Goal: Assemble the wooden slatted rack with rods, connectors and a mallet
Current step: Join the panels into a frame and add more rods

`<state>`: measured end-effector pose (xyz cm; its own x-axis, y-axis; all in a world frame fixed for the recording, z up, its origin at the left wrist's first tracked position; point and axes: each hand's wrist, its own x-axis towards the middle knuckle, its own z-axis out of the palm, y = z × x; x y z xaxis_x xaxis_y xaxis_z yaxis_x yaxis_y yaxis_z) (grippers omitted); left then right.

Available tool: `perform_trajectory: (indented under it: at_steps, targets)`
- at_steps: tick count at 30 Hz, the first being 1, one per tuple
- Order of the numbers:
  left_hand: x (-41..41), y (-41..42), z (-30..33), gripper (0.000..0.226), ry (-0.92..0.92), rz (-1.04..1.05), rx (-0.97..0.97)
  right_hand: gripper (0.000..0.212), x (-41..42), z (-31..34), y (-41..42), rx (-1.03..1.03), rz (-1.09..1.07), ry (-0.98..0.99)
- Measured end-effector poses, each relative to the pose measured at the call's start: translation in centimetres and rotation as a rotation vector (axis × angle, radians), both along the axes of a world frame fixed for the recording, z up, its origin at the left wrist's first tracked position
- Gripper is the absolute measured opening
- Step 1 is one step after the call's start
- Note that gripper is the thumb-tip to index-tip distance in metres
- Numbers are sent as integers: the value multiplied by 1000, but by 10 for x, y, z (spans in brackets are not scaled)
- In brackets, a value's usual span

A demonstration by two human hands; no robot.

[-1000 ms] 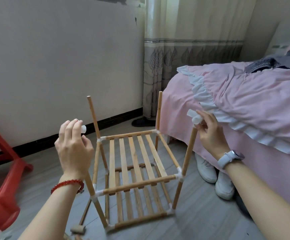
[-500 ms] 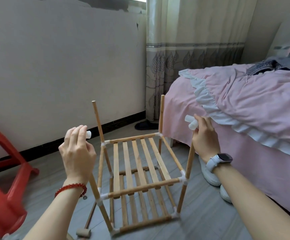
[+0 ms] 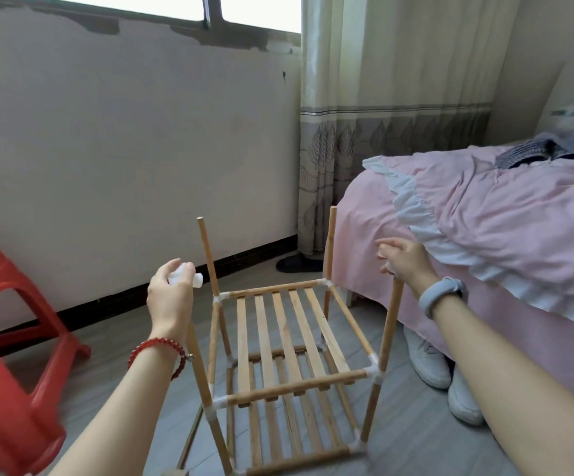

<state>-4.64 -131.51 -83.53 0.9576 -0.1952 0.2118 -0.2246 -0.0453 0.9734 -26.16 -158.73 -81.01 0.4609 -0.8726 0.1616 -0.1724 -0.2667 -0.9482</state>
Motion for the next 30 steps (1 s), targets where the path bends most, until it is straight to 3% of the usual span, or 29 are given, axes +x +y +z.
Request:
perform_trajectory:
  at_steps: [2, 6, 10, 18, 23, 27, 29, 30]
  targets:
    - [5, -5, -1, 36, 61, -74, -58, 26, 2, 0, -7, 26, -38, -18]
    - [6, -7, -6, 35, -41, -101, -79, 26, 5, -6, -17, 46, -221, -119]
    - [3, -10, -14, 35, -122, -110, -81, 31, 14, -10, -12, -8, -375, 9]
    - [-5, -16, -14, 37, -42, -191, -54, 34, -1, -20, 3, -83, -217, 39]
    - [-7, -4, -6, 43, -15, -265, 174, 29, -9, -14, 6, -98, -158, 110]
    - [-9, 11, 12, 57, -94, -327, 399, 32, -9, -1, 27, -397, -306, 623]
    - [-5, 17, 29, 60, -208, -299, 494, 35, -2, 8, 46, -660, -344, 485]
    - [-4, 23, 38, 58, -264, -278, 534, 36, 4, 13, 61, -754, -264, 371]
